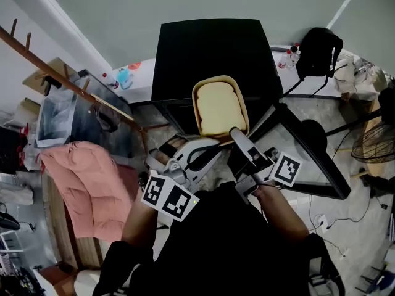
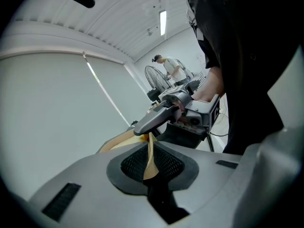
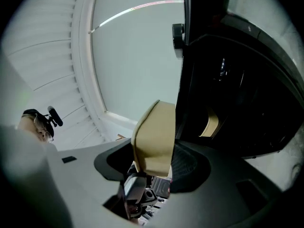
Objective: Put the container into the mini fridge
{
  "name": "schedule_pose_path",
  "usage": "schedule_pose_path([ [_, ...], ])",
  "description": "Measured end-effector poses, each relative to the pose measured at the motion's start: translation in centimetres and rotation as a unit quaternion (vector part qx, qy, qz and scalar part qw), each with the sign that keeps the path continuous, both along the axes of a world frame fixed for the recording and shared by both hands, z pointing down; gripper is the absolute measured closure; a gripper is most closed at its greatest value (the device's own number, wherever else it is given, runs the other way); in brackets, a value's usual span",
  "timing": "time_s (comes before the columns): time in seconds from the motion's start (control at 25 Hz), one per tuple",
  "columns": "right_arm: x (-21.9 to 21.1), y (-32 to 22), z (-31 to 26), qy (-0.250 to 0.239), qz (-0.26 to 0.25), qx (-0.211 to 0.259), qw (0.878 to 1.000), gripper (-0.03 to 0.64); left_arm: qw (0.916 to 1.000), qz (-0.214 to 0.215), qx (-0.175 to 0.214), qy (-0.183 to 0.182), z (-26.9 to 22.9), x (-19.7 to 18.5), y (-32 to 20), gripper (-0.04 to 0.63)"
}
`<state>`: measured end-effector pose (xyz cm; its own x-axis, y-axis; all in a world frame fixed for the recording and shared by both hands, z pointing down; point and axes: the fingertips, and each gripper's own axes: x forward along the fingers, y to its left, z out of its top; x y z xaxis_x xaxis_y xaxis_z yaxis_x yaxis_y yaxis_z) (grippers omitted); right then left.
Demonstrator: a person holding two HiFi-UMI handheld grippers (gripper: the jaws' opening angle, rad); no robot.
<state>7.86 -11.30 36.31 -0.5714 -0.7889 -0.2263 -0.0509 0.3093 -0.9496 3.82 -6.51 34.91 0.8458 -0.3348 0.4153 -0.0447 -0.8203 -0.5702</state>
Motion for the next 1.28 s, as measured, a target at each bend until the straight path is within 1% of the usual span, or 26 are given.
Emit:
schedule_pose_path([
  [0.16,-0.1,1.5,0.6,-0.002,-0.013,0.005,1.0,0.39,0.9988,-0.022,-0.013,0.043,0.6,-0.1,1.5,0.543],
  [0.28,-0.2,2.5,0.5,0.013,-0.021,0.018,1.0,0.391,0.9962,-0.026,-0.02,0.08,0.7,-0.2,2.6,0.541],
  [0.36,-0.2,3.1,0.5,0.025,-0.026,0.025,0.999,0.391,0.9946,-0.029,-0.027,0.096,0.8,-0.3,3.1,0.541],
  [0.56,0.1,4.3,2.3,0.005,-0.038,0.002,0.999,0.391,0.9932,-0.044,-0.051,0.096,2.2,0.2,4.4,0.538],
  [0.72,0.6,4.9,4.6,0.005,-0.037,-0.017,0.999,0.391,0.9899,-0.062,-0.08,0.1,4.2,0.7,4.9,0.537],
  [0.88,1.1,4.6,6.6,0.013,-0.013,-0.025,1.0,0.393,0.983,-0.083,-0.117,0.115,6.1,1.0,4.3,0.531],
  [1.0,1.4,4.1,7.9,0.017,0.007,-0.032,0.999,0.393,0.981,-0.096,-0.122,0.117,7.3,1.1,3.6,0.526],
  [1.16,2.2,3.0,8.9,0.02,0.027,-0.032,0.999,0.393,0.9808,-0.103,-0.12,0.114,7.9,1.1,2.7,0.526],
  [1.28,3.0,1.9,9.9,0.019,0.042,-0.043,0.998,0.393,0.9785,-0.103,-0.134,0.119,8.2,0.7,1.9,0.526],
])
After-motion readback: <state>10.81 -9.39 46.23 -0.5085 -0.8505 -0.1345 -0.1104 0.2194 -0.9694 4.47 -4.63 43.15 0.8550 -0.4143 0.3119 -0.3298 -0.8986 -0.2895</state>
